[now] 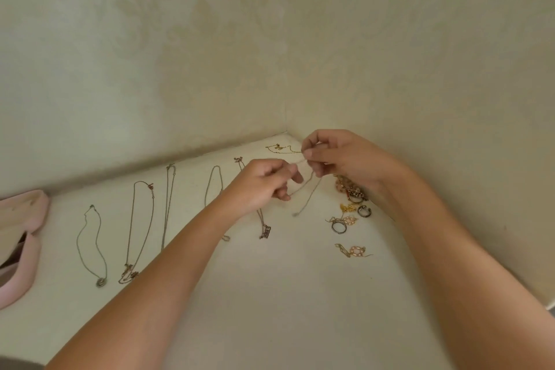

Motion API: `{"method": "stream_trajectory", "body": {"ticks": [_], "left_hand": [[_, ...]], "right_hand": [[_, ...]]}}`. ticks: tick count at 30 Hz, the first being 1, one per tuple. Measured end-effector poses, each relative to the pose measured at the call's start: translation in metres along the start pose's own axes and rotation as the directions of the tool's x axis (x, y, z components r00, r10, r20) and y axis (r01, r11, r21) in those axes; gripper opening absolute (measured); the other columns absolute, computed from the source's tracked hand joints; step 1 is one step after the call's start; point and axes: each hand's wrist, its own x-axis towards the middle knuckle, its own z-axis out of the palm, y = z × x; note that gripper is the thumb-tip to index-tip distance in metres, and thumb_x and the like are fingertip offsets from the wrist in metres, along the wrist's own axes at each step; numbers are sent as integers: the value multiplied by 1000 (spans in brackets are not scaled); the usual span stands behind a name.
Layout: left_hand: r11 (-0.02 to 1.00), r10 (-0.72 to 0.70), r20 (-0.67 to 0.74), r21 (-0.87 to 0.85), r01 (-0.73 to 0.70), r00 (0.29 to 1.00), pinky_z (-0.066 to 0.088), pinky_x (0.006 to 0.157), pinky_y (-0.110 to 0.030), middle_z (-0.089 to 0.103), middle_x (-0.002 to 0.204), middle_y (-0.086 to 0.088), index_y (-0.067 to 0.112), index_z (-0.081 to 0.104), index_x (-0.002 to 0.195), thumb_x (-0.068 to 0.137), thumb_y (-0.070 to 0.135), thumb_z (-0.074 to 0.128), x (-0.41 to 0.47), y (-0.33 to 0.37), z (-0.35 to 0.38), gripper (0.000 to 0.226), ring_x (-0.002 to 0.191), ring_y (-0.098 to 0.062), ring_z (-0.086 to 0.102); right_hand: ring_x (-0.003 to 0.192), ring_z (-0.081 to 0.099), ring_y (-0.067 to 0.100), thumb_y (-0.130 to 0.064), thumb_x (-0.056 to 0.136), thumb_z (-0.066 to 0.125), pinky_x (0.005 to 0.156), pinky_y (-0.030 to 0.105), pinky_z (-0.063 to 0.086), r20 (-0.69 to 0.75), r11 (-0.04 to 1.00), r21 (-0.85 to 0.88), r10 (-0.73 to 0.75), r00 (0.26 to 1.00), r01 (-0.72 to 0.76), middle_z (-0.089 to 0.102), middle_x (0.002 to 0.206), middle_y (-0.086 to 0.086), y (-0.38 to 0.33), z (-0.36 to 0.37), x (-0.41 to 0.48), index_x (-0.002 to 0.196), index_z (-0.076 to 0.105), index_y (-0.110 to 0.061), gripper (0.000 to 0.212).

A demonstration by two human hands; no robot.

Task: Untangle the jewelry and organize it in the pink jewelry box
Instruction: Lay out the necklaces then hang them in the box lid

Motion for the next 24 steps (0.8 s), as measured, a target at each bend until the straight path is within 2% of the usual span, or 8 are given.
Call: {"method": "stream_trajectory", "body": {"ticks": [4, 7, 9, 14, 16, 18, 21, 24], "left_hand": [[981, -40, -147, -193, 11, 988, 44, 60, -26, 33, 51, 11, 12, 60, 75, 100, 22, 44, 4, -8, -25, 31, 51, -9, 38], [987, -104, -199, -145, 76, 974, 41, 59, -25, 32, 51, 11, 12, 62, 73, 99, 22, 47, 5, -17, -38, 32, 49, -8, 37], [987, -127, -219, -126, 101, 967, 40, 58, -24, 32, 52, 10, 11, 62, 73, 99, 22, 47, 6, -19, -42, 32, 48, -8, 37], [990, -109, -247, -112, 83, 963, 40, 55, -21, 34, 51, 9, 11, 64, 72, 99, 20, 47, 8, -20, -43, 33, 50, -8, 38], [995, -96, -270, -60, 83, 958, 43, 63, -23, 42, 56, 7, 13, 67, 76, 98, 19, 48, 9, -21, -44, 29, 54, -9, 44], [992, -58, -305, 92, 90, 951, 43, 75, -17, 58, 76, 7, 18, 68, 92, 95, 19, 53, 9, -20, -42, 16, 70, -6, 56], [995, 5, -224, 99, 17, 975, 40, 86, -7, 64, 109, 10, 23, 62, 115, 87, 21, 64, 5, -11, -29, 28, 101, 3, 59], [996, 45, -34, -75, -48, 998, 44, 92, -12, 69, 112, 3, 20, 61, 118, 86, 19, 63, 0, 1, -7, 32, 108, -2, 61]], "right_hand": [[52, 37, 8, -10, 95, 50, 54, 15, 35, -40, 993, -114, 2, 999, -7, 44, 56, -6, -6, -14, -8, 98, 69, -5, 19], [45, 39, 2, -14, 95, 53, 48, 6, 31, -84, 924, -380, 20, 996, -50, 44, 58, 0, -9, -19, -13, 92, 73, -10, 21], [45, 40, 1, -16, 93, 56, 45, 8, 30, -123, 872, -484, 15, 992, -73, 50, 58, -3, -10, -21, -14, 86, 74, -15, 20], [51, 55, 0, -3, 90, 58, 54, 9, 46, -303, 924, -383, -108, 947, -17, 66, 70, 5, -8, -22, -10, 88, 72, -9, 15], [59, 61, 3, 1, 90, 56, 61, 9, 49, -357, 943, -331, -157, 921, 33, 68, 74, 4, -8, -21, -9, 93, 71, -9, 18], [68, 67, 10, 2, 88, 58, 66, 13, 52, -345, 950, -306, -177, 922, 68, 71, 77, 5, -9, -17, -8, 93, 70, -12, 19], [72, 70, 13, -3, 83, 67, 67, 24, 56, -278, 950, -295, -189, 942, 103, 73, 76, 3, -11, -5, -6, 85, 64, -12, 10], [69, 69, 13, -8, 79, 72, 69, 34, 58, -220, 915, -380, -232, 948, 136, 73, 73, -2, -13, 5, -4, 81, 69, -14, 8]]}}
